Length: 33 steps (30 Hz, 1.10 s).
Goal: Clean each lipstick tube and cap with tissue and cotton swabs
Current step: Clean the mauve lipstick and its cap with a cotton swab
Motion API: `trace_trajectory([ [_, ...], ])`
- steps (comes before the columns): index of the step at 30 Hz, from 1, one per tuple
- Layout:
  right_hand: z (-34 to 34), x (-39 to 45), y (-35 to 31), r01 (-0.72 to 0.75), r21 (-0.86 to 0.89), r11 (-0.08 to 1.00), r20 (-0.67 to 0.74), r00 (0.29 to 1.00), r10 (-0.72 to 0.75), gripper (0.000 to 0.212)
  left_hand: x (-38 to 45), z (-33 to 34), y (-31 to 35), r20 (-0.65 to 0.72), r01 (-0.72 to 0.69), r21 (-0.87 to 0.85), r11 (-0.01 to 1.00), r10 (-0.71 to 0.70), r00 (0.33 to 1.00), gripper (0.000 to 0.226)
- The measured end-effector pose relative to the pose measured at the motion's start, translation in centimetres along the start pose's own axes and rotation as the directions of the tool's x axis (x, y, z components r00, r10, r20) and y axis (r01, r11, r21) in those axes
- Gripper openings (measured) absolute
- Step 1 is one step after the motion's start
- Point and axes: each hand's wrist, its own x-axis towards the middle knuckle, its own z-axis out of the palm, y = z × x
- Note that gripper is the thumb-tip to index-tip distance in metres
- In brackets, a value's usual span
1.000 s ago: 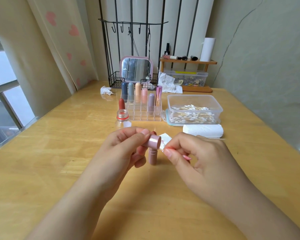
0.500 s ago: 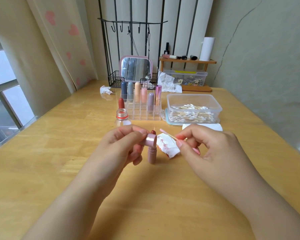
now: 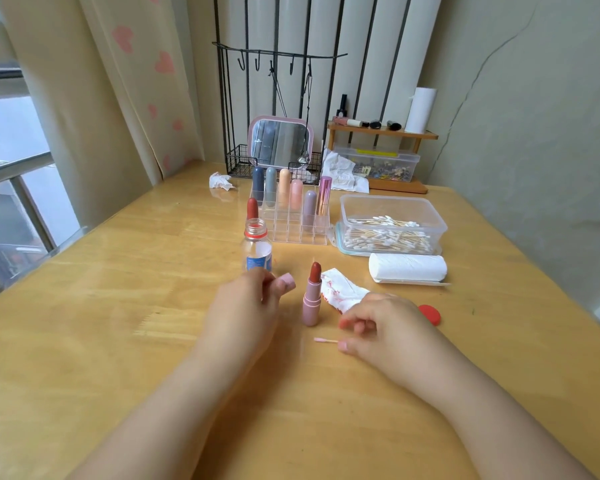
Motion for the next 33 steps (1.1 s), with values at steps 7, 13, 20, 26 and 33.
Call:
trace_trajectory([
  [7,0.8,1.6,-2.2,-0.075,0.401,0.913,-0.146,0.979,0.144,0.044,0.3,1.0,-0.8,0.036,-0.072,0.157,0.985,0.067,0.997,0.029],
  [13,1.3,2.0,-3.0,0.01,0.489,0.872,-0.124,0.991,0.058,0.01,0.2,0.8,-0.7,0.07,-0.087,0.152,0.984,0.077,0.995,0.025],
  [20,-1.4,0.8,-2.3,0.092,0.696,0.712,-0.179,0.983,0.048,0.018,-1.5,-1.1,2.6,0.116,-0.129,-0.409,0.903,0.192,0.975,0.025],
  [26,-3.1,-1.1,-2.8,0.083,0.806,0.586,-0.154,0.985,0.072,0.039,-2.5,-0.1,3.0,0.21,-0.146,-0.575,0.805,0.317,0.925,0.045],
  [33,-3.3,-1.1,-2.3,0.138,0.893,0.429,-0.114,0.99,-0.081,0.026,-2.5,-0.7,3.4,0.4,0.019,-0.777,0.629,0.472,0.786,0.022],
])
